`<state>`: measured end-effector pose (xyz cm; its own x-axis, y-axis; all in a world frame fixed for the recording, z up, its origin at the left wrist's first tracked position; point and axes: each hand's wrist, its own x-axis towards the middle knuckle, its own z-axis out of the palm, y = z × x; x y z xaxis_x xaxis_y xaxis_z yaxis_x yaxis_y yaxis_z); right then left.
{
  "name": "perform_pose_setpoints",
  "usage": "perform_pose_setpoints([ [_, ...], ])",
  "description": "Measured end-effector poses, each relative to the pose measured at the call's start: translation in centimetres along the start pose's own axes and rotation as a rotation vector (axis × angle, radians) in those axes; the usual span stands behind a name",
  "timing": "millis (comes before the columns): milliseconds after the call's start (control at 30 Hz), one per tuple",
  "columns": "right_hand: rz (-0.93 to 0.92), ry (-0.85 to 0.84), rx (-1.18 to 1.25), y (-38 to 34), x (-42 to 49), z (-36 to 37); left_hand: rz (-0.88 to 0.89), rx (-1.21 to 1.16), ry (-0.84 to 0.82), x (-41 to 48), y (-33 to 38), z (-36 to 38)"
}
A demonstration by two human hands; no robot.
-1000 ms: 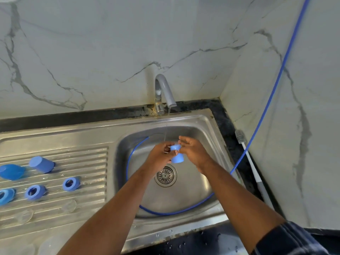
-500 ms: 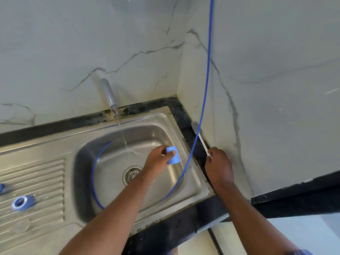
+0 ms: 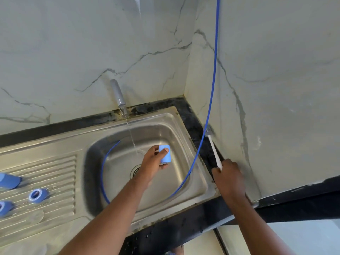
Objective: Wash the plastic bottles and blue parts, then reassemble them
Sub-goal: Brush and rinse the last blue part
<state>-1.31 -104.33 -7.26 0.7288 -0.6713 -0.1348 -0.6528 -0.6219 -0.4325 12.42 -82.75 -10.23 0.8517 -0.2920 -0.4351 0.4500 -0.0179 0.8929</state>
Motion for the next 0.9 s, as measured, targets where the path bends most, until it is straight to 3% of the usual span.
perform_pose_setpoints([
  [133,0.122,-0.043,0.238,0.2,-4.0,-1.5,-0.043,-0.154,-0.050,-0.1,0.0,-0.6],
  [300,0.171,0.067,0.315,0.1,-8.6,-1.7,-0.121,-0.263,-0.098,0.3,-0.2,0.8],
  [467,-0.089,0.179,0.270,-0.6,-11.2,-0.5,-0.151,-0.375,-0.157,0.0,0.8,0.5],
  [667,-0.431,0.052,0.264,-5.3,-11.5,2.1,-0.054,-0.537,-0.068,-0.4,3.7,-3.6],
  [800,-0.543,0.026,0.296,-8.6,-11.4,4.1,0.060,-0.542,0.029,-0.4,4.6,-7.7],
  [900,-0.529,0.045,0.308,-10.9,-11.2,5.4,0.084,-0.575,0.047,-1.3,4.7,-8.8],
])
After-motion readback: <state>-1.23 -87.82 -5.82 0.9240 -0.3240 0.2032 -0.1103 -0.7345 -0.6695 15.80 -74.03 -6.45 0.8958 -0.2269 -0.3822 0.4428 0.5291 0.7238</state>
